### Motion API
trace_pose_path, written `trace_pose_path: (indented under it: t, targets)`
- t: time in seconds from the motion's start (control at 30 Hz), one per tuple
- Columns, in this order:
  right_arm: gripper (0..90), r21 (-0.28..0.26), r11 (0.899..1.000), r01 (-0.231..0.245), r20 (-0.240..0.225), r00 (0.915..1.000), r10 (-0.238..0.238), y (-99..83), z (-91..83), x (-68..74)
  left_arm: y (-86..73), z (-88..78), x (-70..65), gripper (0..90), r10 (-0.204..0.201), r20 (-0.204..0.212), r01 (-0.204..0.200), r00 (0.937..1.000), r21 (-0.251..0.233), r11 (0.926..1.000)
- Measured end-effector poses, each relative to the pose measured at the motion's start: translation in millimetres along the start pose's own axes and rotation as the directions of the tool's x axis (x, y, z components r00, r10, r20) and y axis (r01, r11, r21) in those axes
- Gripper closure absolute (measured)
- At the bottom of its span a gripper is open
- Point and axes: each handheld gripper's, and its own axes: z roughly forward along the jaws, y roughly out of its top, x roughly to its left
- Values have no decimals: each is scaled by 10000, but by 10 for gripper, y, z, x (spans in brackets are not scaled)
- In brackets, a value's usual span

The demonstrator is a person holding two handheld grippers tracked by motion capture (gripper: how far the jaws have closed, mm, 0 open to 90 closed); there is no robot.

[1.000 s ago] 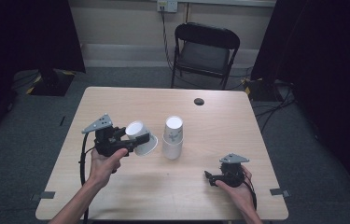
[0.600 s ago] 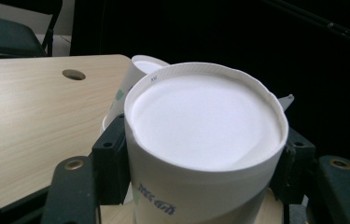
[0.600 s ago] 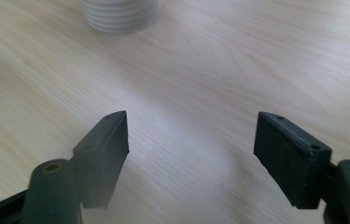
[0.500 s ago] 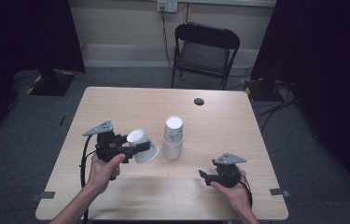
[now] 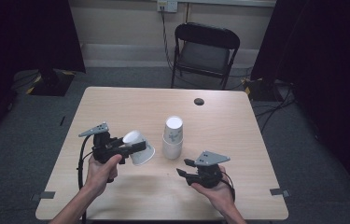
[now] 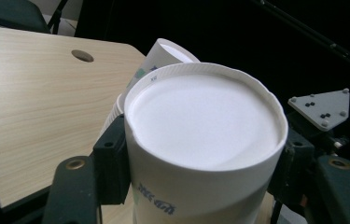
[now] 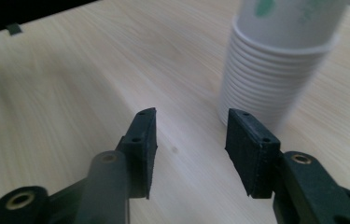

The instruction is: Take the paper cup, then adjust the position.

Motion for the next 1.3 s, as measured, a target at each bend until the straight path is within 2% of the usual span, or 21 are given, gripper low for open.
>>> trace_pose_path:
  t: [0.17, 0.33, 0.47, 0.67, 0.8, 0.97, 1.13, 1.3]
  targets:
    - [590, -337, 9990, 282, -323, 9990, -293, 166, 144, 130, -11, 33, -61, 364, 155, 84, -156, 9998, 146, 9998]
    - [610, -676, 9969, 403, -709, 9965, -451, 307, 229, 210, -16, 48, -109, 364, -114, 391, 110, 9992, 115, 9999]
    - [636, -930, 9941, 557, -726, 9954, -626, 391, 267, 242, -38, 86, -137, 364, -197, 511, 188, 9985, 185, 9997]
    - [655, -1185, 9917, 505, -653, 9961, -585, 406, 323, 223, -57, 118, -170, 364, -51, 456, 38, 9989, 269, 9996]
    - [673, -1444, 9883, 496, -644, 9962, -594, 413, 340, 227, -77, 135, -171, 363, -93, 471, 77, 9988, 346, 9994]
    - [700, -1611, 9856, 512, -685, 9957, -629, 410, 345, 244, -83, 140, -161, 363, -332, 676, 311, 9972, 320, 9990]
    - [677, -1838, 9807, 673, -785, 9935, -829, 425, 355, 261, -87, 141, -178, 364, -634, 964, 614, 9933, 237, 9978]
    - [717, -2287, 9707, 732, -696, 9934, -913, 433, 326, 268, -89, 153, -191, 364, -831, 1185, 814, 9895, 191, 9965]
